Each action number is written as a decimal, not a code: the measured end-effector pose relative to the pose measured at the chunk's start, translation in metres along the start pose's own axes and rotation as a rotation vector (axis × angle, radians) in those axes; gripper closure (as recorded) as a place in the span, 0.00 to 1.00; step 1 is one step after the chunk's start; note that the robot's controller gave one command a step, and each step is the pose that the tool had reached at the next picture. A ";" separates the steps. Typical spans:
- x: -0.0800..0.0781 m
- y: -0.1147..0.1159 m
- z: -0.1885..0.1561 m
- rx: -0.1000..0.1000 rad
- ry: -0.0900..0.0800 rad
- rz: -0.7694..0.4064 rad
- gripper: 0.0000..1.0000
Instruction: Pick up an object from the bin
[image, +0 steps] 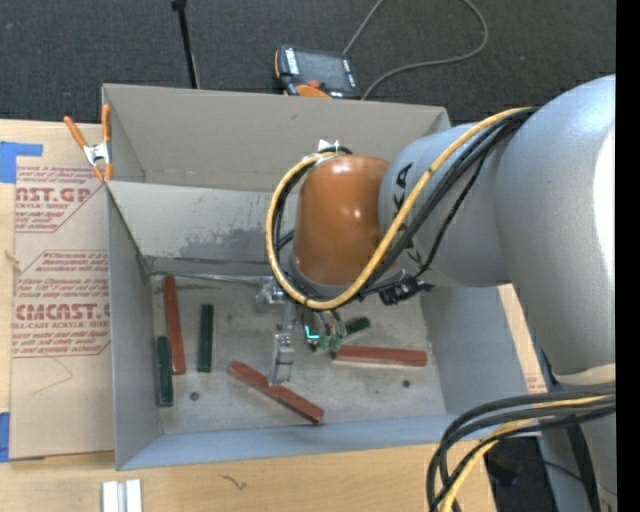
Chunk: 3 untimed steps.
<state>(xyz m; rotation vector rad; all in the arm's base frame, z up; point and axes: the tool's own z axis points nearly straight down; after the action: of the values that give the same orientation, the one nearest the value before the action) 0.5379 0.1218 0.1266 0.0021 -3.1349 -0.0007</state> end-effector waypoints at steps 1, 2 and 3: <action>0.048 0.025 0.061 0.000 0.000 0.079 0.00; 0.026 -0.035 0.057 0.001 -0.007 0.198 0.00; 0.026 -0.032 0.057 -0.001 -0.006 0.194 1.00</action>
Offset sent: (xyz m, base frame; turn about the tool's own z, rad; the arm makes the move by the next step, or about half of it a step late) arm -0.0445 0.0228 -0.0566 0.0818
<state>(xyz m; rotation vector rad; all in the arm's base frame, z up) 0.5114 0.0897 0.0697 -0.3024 -3.1262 -0.0012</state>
